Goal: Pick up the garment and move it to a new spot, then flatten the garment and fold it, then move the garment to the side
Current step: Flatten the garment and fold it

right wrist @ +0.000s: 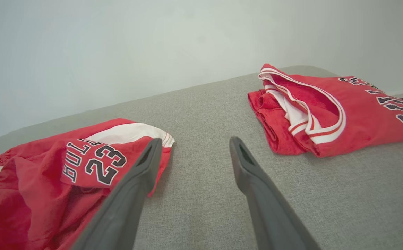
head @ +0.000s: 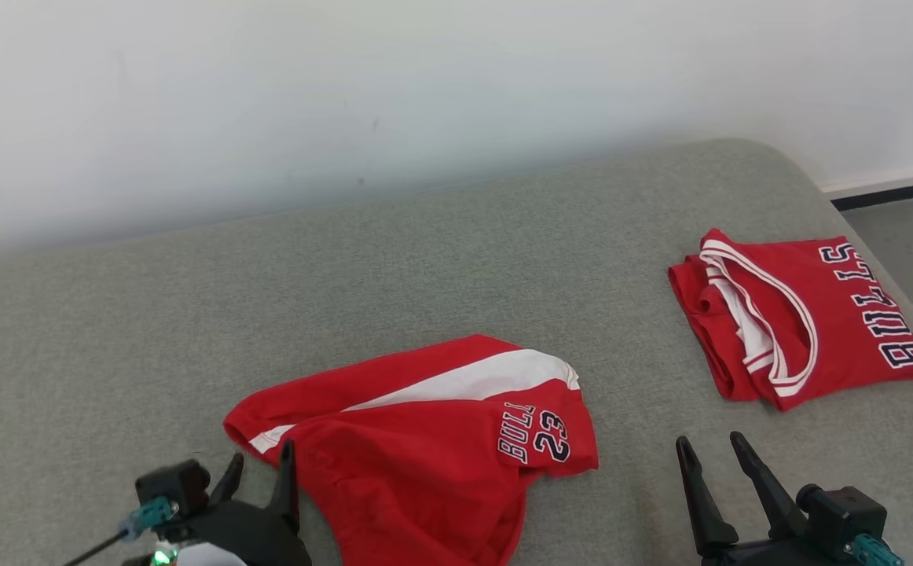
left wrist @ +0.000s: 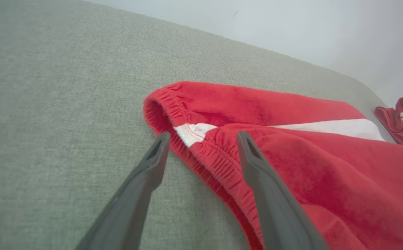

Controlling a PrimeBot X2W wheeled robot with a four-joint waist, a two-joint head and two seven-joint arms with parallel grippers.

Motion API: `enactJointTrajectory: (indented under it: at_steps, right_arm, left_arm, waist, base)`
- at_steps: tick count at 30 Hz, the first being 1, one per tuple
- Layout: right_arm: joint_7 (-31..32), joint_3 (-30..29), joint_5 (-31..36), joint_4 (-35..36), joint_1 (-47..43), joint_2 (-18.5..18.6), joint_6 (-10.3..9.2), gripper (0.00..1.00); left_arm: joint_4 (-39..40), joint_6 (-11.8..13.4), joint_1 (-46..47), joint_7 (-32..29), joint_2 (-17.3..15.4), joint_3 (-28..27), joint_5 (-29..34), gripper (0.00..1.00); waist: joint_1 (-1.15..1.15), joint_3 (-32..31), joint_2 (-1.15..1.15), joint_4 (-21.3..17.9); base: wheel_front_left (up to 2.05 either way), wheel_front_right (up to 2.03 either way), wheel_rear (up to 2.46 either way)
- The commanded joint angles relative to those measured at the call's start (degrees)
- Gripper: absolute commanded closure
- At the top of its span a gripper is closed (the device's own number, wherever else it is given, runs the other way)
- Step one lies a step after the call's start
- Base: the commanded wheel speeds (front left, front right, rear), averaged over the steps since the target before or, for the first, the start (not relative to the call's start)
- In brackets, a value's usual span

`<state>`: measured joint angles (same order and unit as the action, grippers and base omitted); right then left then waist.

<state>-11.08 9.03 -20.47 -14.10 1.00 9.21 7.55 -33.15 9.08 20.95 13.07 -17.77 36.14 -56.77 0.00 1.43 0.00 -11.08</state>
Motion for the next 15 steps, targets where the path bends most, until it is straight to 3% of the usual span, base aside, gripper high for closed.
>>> enactJointTrajectory:
  at_steps: [1,7,10,15]
  right_arm:
    - [0.27,-0.11,0.35,0.26,-0.65,-0.07,-0.13,0.00]
    - [0.26,-1.23,0.77,0.78,-1.27,-0.67,-0.13,0.00]
    - [0.06,-2.13,0.76,1.07,-1.42,-0.60,-0.14,0.00]
    - [-0.02,-3.75,1.12,1.42,-1.81,-0.56,-0.14,0.00]
  left_arm:
    - [1.44,0.34,-1.93,0.72,0.06,-0.82,-0.52,0.00]
    - [7.22,2.00,-6.11,2.05,-0.15,-3.37,2.02,0.00]
    - [14.65,3.21,-8.18,2.17,0.21,-9.57,8.46,0.00]
    - [24.69,1.52,-15.98,2.10,2.95,-19.07,21.51,0.00]
  waist:
    - [0.00,-0.54,0.00,0.85]
    - [0.00,-0.99,0.00,2.32]
    - [0.00,-1.15,0.00,3.14]
    - [0.00,-1.83,0.00,4.04]
  base:
    - [0.00,0.00,0.00]
    - [0.00,0.00,0.00]
    - [0.00,0.00,0.00]
    - [0.00,0.00,0.00]
